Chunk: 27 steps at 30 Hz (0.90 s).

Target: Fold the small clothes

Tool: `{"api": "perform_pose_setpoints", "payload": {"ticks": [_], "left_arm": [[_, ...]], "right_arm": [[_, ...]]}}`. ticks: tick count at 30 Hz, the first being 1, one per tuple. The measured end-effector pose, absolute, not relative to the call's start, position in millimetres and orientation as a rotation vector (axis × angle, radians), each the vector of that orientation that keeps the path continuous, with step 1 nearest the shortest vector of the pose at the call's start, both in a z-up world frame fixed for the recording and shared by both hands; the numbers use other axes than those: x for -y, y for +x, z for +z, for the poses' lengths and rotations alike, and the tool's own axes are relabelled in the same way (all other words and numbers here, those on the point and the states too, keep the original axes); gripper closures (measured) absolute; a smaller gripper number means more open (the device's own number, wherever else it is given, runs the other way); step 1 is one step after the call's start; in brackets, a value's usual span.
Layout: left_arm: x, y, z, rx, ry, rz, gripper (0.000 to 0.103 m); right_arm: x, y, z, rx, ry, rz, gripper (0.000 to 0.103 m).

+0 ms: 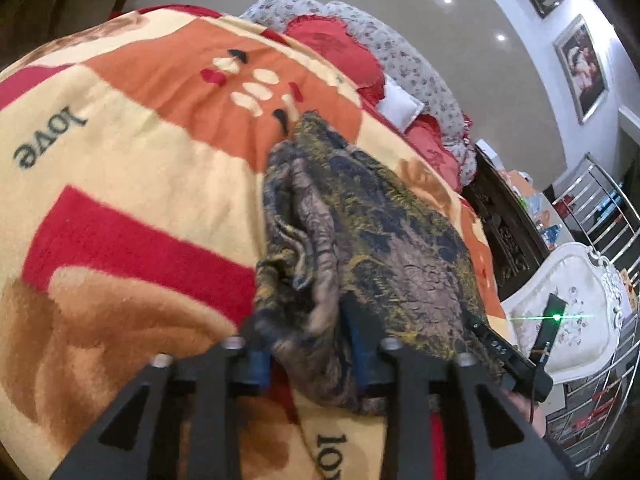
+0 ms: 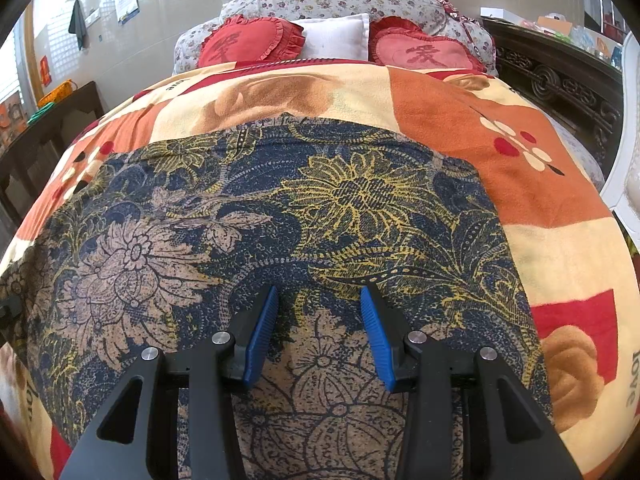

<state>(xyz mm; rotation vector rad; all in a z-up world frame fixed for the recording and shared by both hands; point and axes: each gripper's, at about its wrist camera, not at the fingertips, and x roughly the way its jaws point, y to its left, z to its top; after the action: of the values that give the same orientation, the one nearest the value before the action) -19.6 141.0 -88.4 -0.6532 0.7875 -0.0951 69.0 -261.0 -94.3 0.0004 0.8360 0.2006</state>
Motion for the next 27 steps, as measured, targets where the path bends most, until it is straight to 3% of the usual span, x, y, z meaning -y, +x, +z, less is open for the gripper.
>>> {"api": "perform_pose_setpoints", "payload": {"ticks": [3,5,8,13,19,27], "left_arm": [[-146.8,-21.5,-92.8,-0.783,-0.687,-0.085,0.064],[-148.2,-21.8,-92.8,-0.783,-0.691,-0.072,0.085],[-147.2,-22.0,-87.3,-0.774,-0.692,-0.053,0.09],[-123.2,-22.5,-55.3,-0.676,-0.527,-0.089,0.091],[-96.6,-20.5,-31.6,-0.617,-0.37,-0.126,0.091],[-70.8,-13.5,-18.5,-0.597,-0.266,-0.199,0.091]], "right_arm": [[260.7,69.0,-94.1,-0.836,0.0,0.2,0.044],[261.1,69.0,-94.3,-0.836,0.0,0.2,0.044],[259.8,69.0,-94.0,-0.838,-0.008,0.196,0.044],[242.2,90.3,-66.2,-0.991,-0.074,0.16,0.045],[196.0,123.7,8.5,-0.932,0.173,0.451,0.045],[78.5,186.4,-12.0,-1.234,0.261,0.797,0.044]]}}
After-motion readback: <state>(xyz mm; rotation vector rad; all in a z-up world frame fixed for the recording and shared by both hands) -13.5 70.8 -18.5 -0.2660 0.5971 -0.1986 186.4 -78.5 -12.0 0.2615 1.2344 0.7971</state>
